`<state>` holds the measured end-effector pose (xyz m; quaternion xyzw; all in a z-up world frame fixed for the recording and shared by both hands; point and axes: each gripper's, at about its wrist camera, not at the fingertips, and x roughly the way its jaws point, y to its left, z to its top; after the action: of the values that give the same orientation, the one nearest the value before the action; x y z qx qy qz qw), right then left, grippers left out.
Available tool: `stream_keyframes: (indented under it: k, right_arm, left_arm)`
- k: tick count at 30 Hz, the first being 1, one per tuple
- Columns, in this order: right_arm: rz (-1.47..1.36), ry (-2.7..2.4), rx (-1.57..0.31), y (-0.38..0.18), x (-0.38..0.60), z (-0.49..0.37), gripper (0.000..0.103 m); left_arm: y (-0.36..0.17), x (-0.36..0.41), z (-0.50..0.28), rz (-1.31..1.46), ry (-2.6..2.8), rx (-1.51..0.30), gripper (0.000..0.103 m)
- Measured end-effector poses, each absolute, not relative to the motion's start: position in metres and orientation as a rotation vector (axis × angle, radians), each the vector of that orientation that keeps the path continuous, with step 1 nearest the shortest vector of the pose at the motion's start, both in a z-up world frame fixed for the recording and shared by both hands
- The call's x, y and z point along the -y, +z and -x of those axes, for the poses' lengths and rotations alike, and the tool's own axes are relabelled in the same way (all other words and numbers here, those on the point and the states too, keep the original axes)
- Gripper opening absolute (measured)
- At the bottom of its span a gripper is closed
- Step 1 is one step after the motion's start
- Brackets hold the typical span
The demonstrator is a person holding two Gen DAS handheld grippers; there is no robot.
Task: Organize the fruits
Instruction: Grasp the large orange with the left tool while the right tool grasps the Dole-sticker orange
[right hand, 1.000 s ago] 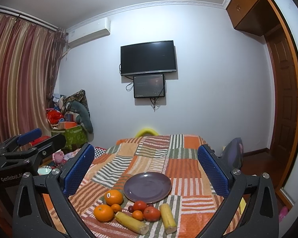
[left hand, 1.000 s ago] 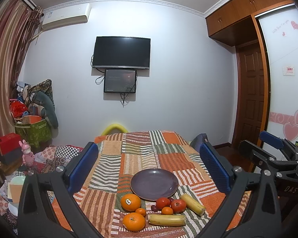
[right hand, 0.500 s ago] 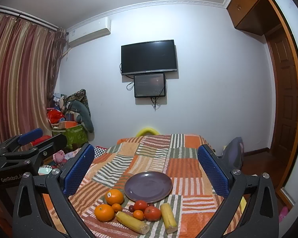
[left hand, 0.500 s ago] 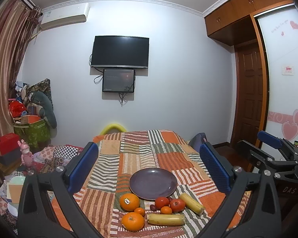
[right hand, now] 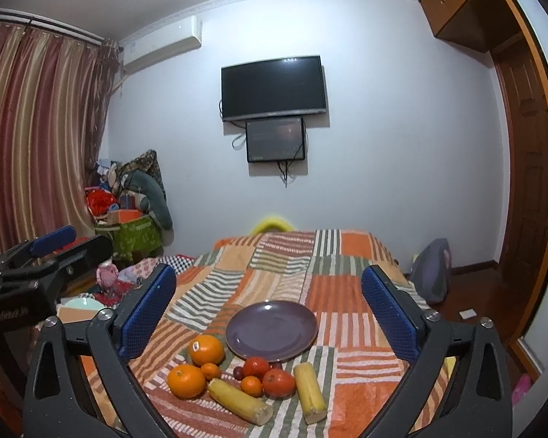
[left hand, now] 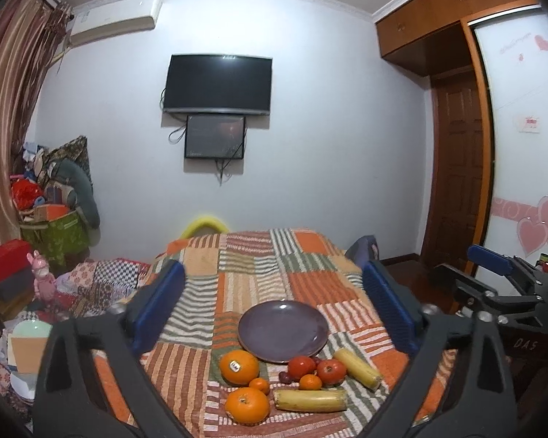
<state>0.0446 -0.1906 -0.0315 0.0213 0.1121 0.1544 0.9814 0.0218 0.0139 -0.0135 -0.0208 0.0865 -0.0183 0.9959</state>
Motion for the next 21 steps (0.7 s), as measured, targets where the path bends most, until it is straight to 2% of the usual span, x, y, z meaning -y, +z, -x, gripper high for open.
stream_keyframes:
  k: [2, 4, 6, 8, 12, 21]
  right_arm:
    - [-0.045, 0.311, -0.255, -0.036, 0.192, -0.052, 0.087]
    - [-0.053, 0.318, -0.289, -0.041, 0.194, -0.060, 0.084]
    - [-0.056, 0.319, -0.323, -0.047, 0.197, -0.069, 0.079]
    - [-0.046, 0.314, -0.351, -0.053, 0.196, -0.076, 0.072]
    - [-0.036, 0.317, -0.405, -0.064, 0.194, -0.091, 0.070]
    - [0.018, 0.368, -0.510, -0.090, 0.177, -0.119, 0.069]
  left_arm:
    - [-0.018, -0.018, -0.034, 0.032, -0.019, -0.210, 0.082]
    - [-0.025, -0.023, -0.047, 0.022, -0.007, -0.245, 0.078]
    - [-0.033, -0.026, -0.059, 0.003, -0.001, -0.282, 0.069]
    - [-0.044, -0.030, -0.069, -0.015, -0.004, -0.326, 0.067]
    - [-0.069, -0.039, -0.093, -0.037, -0.012, -0.418, 0.058]
    - [-0.131, -0.055, -0.138, -0.043, -0.061, -0.649, 0.056]
